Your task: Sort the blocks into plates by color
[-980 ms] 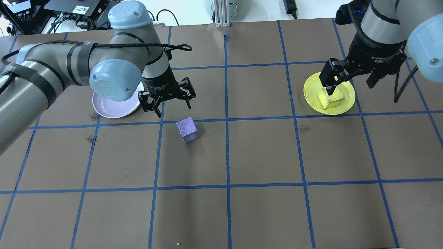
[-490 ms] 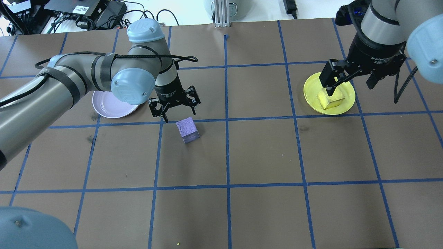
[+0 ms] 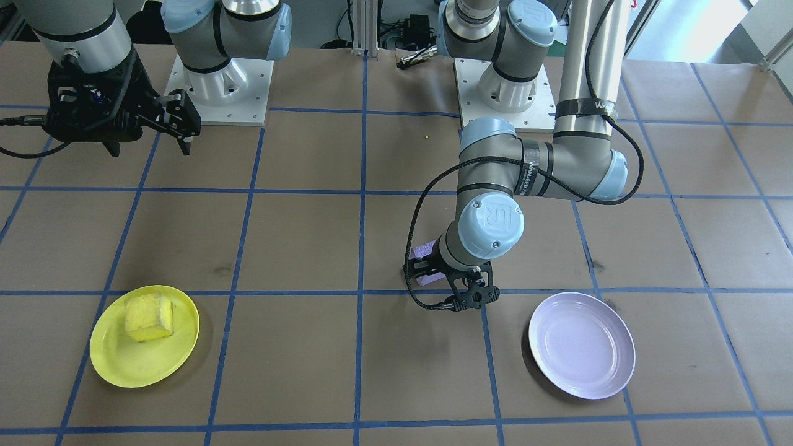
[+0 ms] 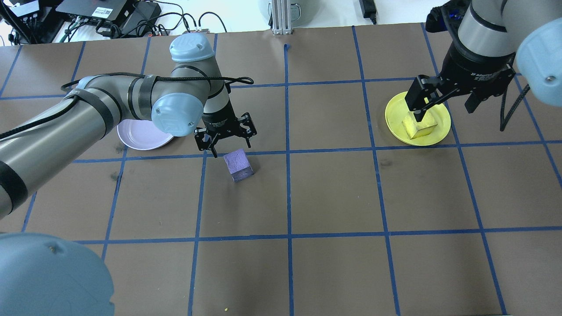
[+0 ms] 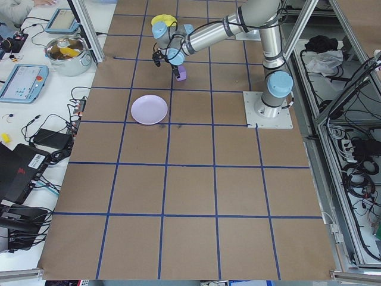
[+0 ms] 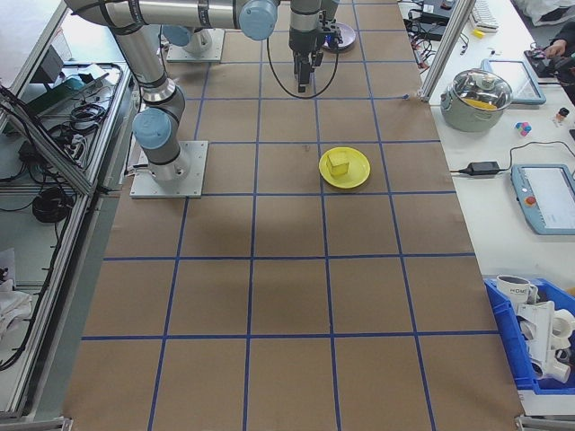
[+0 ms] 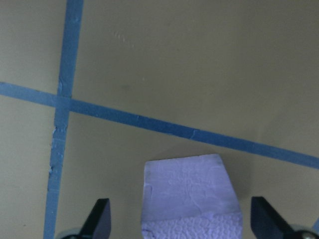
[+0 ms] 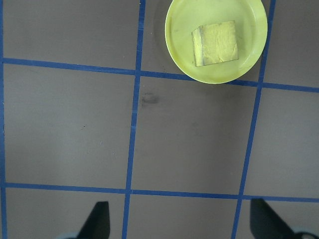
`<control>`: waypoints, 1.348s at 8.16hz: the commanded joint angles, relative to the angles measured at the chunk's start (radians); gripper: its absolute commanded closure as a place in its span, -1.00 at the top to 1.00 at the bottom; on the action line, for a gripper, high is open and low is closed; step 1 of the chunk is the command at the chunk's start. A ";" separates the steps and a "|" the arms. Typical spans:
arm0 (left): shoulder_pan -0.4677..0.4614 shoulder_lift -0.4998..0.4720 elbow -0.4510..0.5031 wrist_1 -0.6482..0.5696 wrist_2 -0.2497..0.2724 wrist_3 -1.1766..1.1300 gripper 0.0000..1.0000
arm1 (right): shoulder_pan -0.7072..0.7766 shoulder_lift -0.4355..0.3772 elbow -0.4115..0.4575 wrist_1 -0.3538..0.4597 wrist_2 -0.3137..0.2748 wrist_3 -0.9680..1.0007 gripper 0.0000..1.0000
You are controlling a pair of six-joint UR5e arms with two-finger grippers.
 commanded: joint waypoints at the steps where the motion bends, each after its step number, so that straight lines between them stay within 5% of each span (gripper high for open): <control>1: 0.000 -0.009 -0.031 0.019 -0.001 -0.001 1.00 | 0.000 0.000 0.000 0.000 0.000 -0.002 1.00; 4: -0.005 -0.008 -0.028 0.022 -0.042 -0.010 0.88 | 0.000 0.000 0.000 0.002 0.000 -0.001 1.00; 6: -0.005 -0.008 -0.031 0.022 -0.076 -0.010 0.39 | 0.000 -0.002 0.000 0.000 0.000 -0.004 1.00; 9: -0.004 -0.013 -0.022 0.024 -0.078 0.004 0.12 | 0.000 0.000 0.000 0.000 0.000 -0.002 1.00; 11: 0.004 -0.011 -0.016 0.007 -0.068 0.006 -0.45 | 0.000 0.000 0.000 0.000 0.000 -0.001 1.00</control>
